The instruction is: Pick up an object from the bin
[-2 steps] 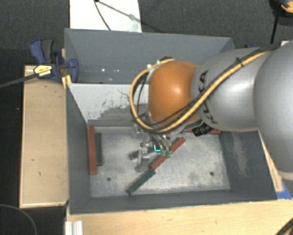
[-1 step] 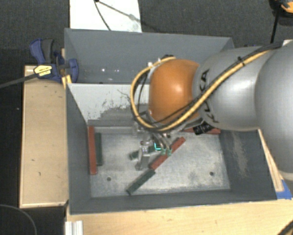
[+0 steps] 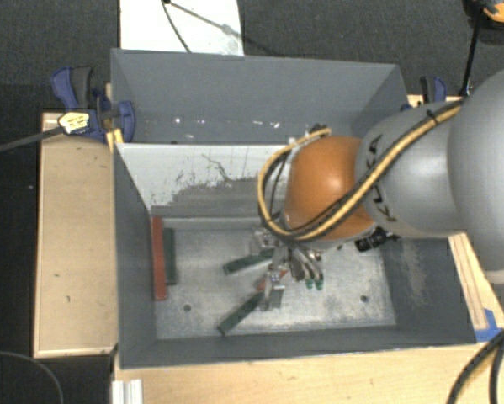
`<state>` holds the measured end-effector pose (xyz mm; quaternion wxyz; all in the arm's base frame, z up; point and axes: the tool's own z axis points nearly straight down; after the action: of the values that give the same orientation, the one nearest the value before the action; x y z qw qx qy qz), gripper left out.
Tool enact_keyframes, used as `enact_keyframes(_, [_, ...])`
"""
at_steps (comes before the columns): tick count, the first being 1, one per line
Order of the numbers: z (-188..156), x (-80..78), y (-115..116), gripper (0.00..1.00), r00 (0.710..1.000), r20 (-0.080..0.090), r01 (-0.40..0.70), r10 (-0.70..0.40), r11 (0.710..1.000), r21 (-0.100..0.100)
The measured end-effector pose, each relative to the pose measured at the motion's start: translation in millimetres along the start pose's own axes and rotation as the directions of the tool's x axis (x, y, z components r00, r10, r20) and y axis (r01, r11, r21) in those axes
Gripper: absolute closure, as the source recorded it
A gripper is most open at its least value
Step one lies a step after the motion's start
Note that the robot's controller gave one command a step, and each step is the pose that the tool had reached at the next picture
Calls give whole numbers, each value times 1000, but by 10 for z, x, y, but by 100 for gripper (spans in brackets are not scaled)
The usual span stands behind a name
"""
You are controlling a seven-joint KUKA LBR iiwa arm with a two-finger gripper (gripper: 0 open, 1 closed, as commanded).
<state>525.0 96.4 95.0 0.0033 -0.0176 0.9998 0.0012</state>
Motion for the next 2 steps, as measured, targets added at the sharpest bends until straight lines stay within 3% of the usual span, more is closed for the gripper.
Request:
enact_keyframes(1, [225, -587, 124, 100, 997, 3, -79, 79, 997, -1])
enact_keyframes(2, [226, -586, 122, 100, 997, 3, -80, 80, 997, 0])
